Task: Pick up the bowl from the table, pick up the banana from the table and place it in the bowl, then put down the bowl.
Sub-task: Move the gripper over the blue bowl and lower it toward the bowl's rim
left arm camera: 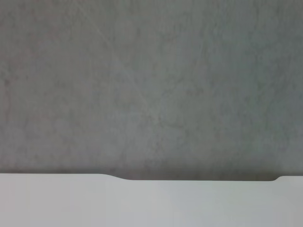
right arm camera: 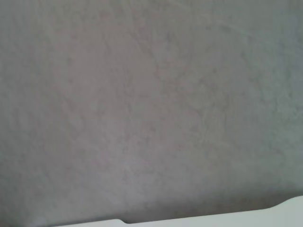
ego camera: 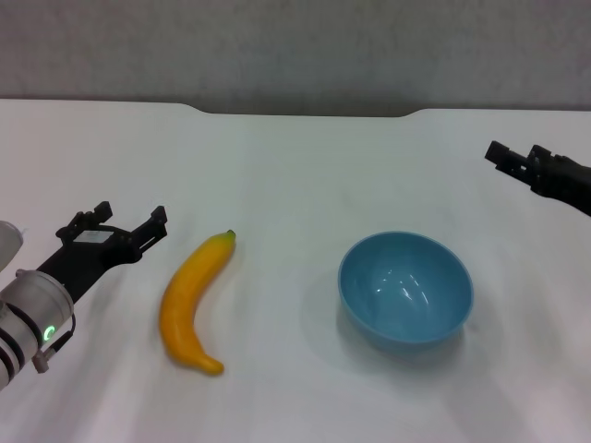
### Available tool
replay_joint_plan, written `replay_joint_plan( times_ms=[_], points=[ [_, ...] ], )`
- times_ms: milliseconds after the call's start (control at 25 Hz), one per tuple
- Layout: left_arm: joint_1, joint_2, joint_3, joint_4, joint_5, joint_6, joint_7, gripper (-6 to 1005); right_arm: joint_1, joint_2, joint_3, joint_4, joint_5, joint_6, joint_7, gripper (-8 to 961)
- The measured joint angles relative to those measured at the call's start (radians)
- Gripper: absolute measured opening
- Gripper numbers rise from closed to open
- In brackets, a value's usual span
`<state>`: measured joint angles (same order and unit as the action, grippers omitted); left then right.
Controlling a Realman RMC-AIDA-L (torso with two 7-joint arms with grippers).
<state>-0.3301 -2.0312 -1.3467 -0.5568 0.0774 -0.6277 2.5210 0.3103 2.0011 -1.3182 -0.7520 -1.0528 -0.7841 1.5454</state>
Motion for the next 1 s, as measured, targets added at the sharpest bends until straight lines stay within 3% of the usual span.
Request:
replay_joint_plan(
  times_ms=[200,240,280,400,560,760,1000],
  points=[
    [-0.001,0.0,0.0,0.0,0.001,0.006,-0.001,906,0.024,-0.036,0.037,-0.072,-0.279,-0.023,0.36,850],
    [-0.003,0.0,0.0,0.0,0.001,0.008,-0.001,906,0.067,-0.065,0.056,-0.073,-0.44,-0.07,0.547,849],
    [-0.005,0.0,0.0,0.0,0.002,0.01,-0.001,906,0.067,-0.065,0.056,-0.073,-0.44,-0.07,0.547,847],
    [-0.006,0.0,0.0,0.0,0.002,0.01,-0.001,907,0.131,-0.09,0.113,-0.068,-0.655,-0.157,0.743,843],
    [-0.007,-0.001,0.0,0.0,0.002,0.01,-0.001,907,0.22,-0.091,0.214,-0.075,-0.982,-0.283,0.919,838],
    [-0.01,-0.001,0.0,0.0,0.002,0.01,-0.001,906,0.314,-0.079,0.244,-0.053,-1.194,-0.356,0.996,831],
    [-0.013,-0.003,0.0,-0.004,0.002,0.01,-0.001,906,0.384,-0.065,0.246,-0.004,-1.27,-0.397,1.009,823]
  ],
)
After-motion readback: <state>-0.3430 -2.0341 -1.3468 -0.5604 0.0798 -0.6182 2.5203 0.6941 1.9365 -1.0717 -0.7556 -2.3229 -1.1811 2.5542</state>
